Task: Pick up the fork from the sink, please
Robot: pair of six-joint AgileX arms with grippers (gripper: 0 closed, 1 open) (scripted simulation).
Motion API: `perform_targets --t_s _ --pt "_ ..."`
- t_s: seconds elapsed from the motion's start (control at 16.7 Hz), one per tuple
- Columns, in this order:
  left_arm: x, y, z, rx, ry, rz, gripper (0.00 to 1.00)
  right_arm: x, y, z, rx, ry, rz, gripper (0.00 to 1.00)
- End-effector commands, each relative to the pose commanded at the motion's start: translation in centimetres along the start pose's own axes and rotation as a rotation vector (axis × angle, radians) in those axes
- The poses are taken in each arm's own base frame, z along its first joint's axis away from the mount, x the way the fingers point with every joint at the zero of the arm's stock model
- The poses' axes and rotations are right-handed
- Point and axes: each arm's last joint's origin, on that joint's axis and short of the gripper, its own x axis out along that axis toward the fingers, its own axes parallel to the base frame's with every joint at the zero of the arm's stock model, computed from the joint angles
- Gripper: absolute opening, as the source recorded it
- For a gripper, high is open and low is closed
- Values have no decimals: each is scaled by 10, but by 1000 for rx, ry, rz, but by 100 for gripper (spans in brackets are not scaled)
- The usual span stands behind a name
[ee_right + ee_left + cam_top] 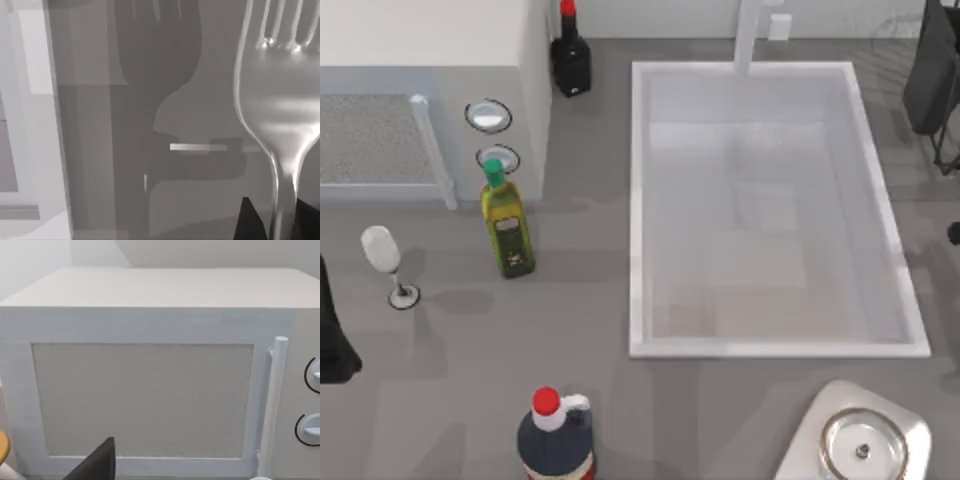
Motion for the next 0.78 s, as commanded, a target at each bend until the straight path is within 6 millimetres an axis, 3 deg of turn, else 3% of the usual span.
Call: perform_targets --t_s 0.72,0.78 --pt "0 0 0 0 0 0 100 0 0 0 0 0 0 98" --pt "0 0 0 0 0 0 100 0 0 0 0 0 0 100"
